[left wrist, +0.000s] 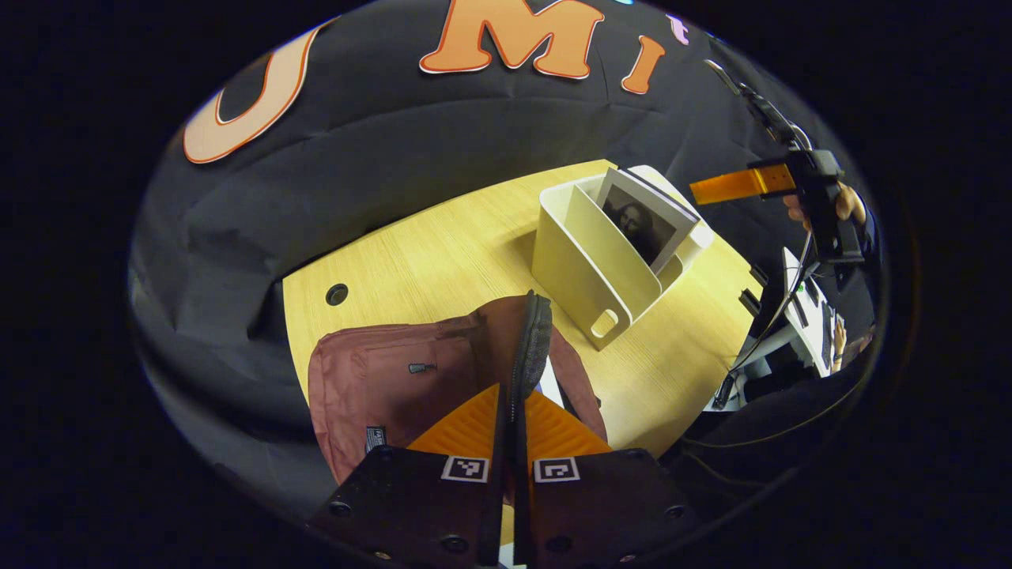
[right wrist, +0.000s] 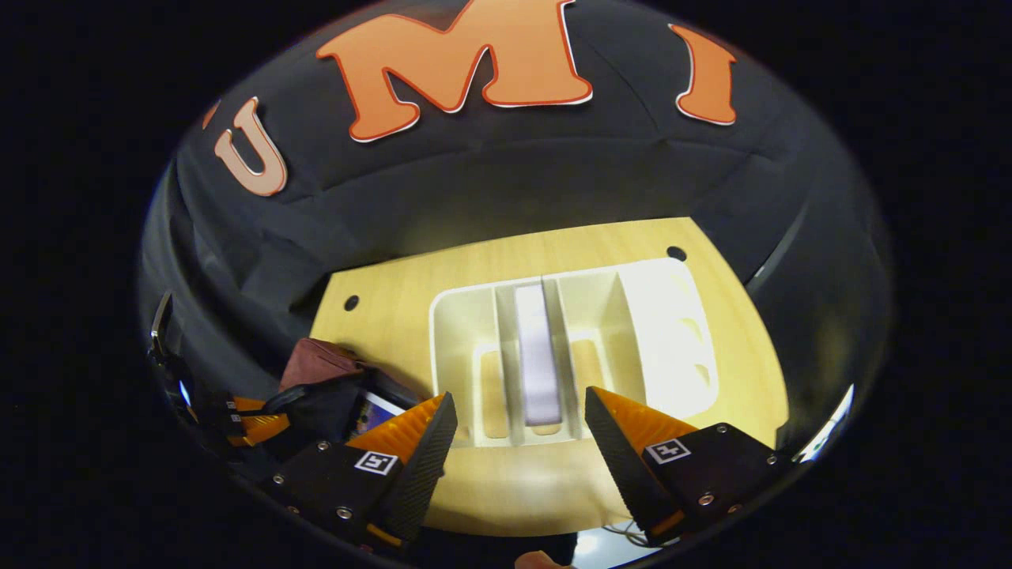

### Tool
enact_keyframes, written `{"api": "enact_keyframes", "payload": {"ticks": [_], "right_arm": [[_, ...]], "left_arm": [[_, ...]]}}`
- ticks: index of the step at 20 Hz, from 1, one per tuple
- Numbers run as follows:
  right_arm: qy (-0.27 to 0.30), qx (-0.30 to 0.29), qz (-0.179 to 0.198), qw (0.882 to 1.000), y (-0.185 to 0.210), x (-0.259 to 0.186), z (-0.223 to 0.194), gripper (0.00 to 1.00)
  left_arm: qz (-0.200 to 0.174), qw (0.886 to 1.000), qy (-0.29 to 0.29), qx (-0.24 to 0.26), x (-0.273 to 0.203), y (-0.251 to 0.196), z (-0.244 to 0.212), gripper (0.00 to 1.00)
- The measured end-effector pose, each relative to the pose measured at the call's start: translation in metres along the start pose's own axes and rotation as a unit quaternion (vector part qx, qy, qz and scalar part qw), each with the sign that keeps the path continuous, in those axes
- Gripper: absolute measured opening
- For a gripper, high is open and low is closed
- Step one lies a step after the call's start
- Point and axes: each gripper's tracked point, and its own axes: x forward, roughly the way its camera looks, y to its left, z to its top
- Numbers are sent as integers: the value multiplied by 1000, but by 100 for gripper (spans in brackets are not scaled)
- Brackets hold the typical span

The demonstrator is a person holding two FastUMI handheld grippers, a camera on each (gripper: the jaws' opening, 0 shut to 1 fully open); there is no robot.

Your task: Open the schoolbag, grab two books from the bookshelf and put them into the schoolbag.

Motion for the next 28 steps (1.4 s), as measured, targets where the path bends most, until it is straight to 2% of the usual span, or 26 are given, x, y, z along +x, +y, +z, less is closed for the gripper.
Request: {"api": "enact_keyframes", "payload": {"ticks": [4,8,12,19,21,22,23,25,28], "right_arm": [[30,-42,-10,999,-4,5,21,98],[71,-75,-14,995,-5,32,25,98],[128,-122,-16,984,-13,70,11,99],[188,-135,-1,973,-12,111,0,99],[201,-134,1,970,-10,119,-6,90],[206,-136,3,969,-9,122,-9,81],[209,-138,2,968,-9,125,-12,67],[217,-135,-1,967,-8,132,-15,63],[237,-113,-4,965,-7,141,-21,47]], "left_arm": [[-2,1000,1,-3,0,7,-6,7],[3,1000,7,-11,0,10,-9,7],[36,999,10,-30,-8,12,-10,7],[70,995,26,-64,-8,-11,-17,7],[81,994,27,-69,-7,-15,-16,7],[83,993,29,-73,-7,-17,-16,7],[85,993,28,-74,-7,-18,-17,7],[84,993,29,-77,-4,-21,-17,7],[83,993,36,-81,-2,-21,-22,7]]}}
